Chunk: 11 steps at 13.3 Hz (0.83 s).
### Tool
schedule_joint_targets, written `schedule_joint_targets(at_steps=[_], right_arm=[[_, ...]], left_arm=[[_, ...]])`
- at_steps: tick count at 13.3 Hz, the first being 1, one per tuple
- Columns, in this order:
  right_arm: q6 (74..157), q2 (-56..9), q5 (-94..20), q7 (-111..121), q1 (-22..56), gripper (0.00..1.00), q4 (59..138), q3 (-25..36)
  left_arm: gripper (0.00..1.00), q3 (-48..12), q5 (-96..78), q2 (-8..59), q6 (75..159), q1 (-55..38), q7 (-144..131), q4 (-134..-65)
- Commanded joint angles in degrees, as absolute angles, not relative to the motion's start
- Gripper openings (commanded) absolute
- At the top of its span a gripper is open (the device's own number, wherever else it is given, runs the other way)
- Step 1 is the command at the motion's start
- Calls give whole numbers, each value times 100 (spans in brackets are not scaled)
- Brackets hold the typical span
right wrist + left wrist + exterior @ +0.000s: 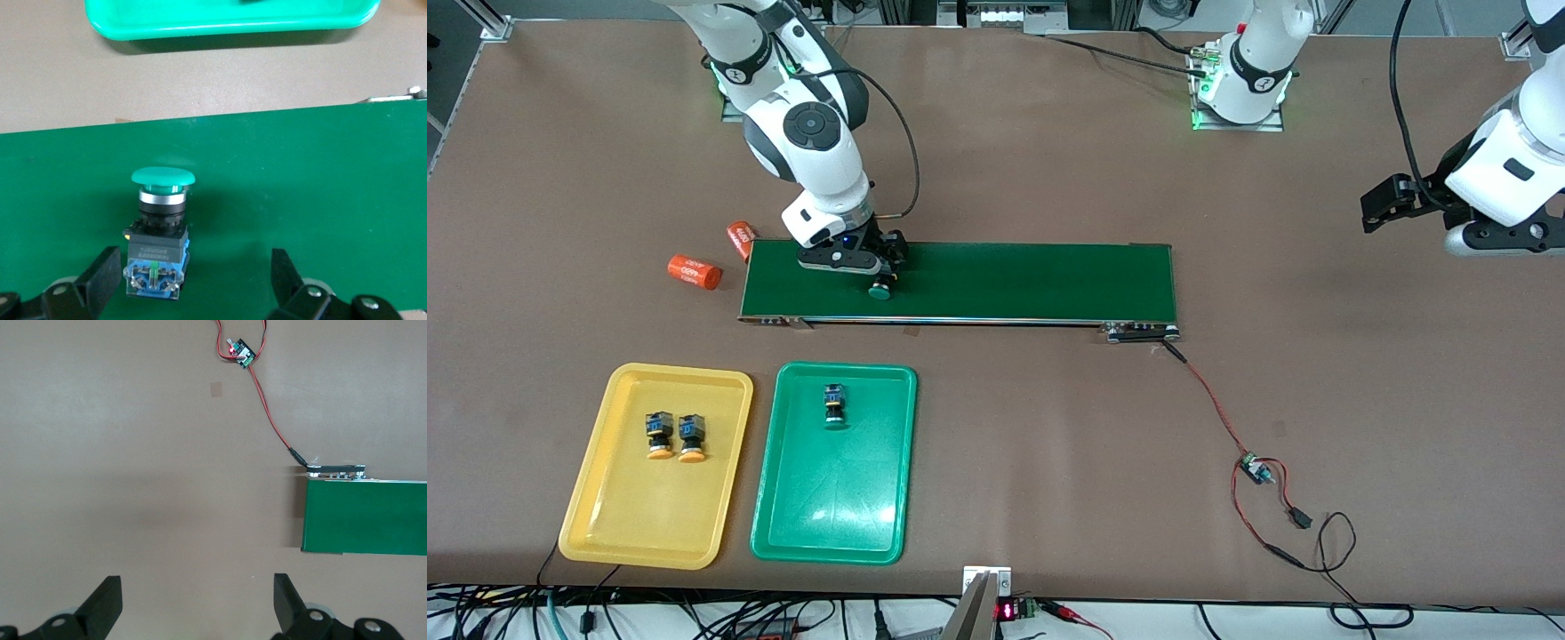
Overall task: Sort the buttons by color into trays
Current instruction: 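Grasp the second green button on the belt with the right gripper, then place the green button in the green tray with the right gripper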
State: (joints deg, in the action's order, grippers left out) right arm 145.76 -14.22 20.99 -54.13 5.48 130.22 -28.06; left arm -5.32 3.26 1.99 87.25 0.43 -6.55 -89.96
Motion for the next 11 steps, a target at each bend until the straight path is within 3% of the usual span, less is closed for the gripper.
schedule_joint_targets(at_steps=[1,5,6,9,10,11], right_arm=[[14668,-1652,2504,-5555,483,100,12964,-2856],[14774,-1740,2557,-5537,457,96,12964,-2839],[14774,-1740,2636,-5537,457,86,12964,-2830],[14774,-1749,2672,-5537,440,29,12964,-2821],[14766,-1740,2663,-5537,439,15,12955,-2813],[14731,-1740,2663,-5476,387,9,12894,-2804]], left_arm=[[100,-527,255,193,8622,62,-571,-8895],[100,-527,255,193,8605,62,-571,-8895],[100,-527,255,193,8596,62,-571,-8895],[100,-527,255,185,8578,62,-571,-8895],[100,-536,255,185,8569,62,-571,-8895],[100,-536,255,185,8561,62,-571,-8895]])
